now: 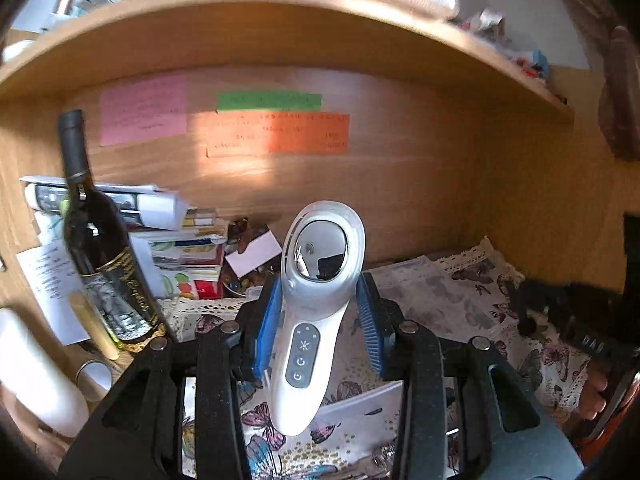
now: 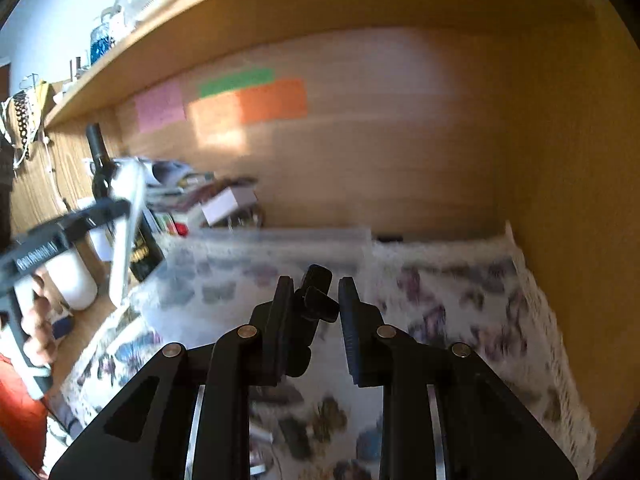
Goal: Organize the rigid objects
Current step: 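Carry the white device with the left tool into the clear box and open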
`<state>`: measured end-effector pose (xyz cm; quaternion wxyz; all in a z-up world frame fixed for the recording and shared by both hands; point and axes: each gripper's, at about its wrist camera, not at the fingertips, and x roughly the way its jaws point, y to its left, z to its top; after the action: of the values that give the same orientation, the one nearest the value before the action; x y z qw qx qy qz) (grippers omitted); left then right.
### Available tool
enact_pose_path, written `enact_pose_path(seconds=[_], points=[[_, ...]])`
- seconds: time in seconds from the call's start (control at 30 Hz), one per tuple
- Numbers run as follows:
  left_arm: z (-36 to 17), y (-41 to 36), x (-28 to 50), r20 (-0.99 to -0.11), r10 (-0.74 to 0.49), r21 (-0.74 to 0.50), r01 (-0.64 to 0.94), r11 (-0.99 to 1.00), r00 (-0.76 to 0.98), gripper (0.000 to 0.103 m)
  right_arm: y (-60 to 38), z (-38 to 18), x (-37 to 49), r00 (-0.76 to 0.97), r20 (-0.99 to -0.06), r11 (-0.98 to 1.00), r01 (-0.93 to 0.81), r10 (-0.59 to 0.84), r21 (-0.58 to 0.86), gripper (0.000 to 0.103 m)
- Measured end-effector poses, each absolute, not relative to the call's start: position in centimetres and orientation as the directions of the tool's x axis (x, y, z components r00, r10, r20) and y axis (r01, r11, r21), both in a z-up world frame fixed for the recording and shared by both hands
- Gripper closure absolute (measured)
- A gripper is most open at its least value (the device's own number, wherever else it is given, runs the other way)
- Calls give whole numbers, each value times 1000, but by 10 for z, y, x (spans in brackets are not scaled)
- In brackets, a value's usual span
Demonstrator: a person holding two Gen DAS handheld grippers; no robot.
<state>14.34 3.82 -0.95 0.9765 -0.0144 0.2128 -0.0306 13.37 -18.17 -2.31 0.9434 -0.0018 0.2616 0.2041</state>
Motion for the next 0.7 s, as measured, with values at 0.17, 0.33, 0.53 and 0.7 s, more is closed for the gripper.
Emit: enact_pose_path(seconds=[0.17, 0.33, 0.53, 0.7], points=[[-22, 33, 176, -489, -58, -11, 60, 998, 871, 65, -164, -18, 163, 756, -503, 896, -432, 420, 100, 82], [-40, 28, 206, -576, -85, -24, 87, 996, 813, 65, -150, -35, 190, 713, -558, 890, -444, 424, 109, 82], [-60, 13, 223, -646, -115, -26, 128, 991, 755, 65, -138, -63, 211, 654, -635, 888, -443, 412, 120, 82], [-64, 5, 225, -653, -128, -20, 152, 988, 746, 76, -131, -77, 216, 626, -672, 887, -451, 395, 101, 82]])
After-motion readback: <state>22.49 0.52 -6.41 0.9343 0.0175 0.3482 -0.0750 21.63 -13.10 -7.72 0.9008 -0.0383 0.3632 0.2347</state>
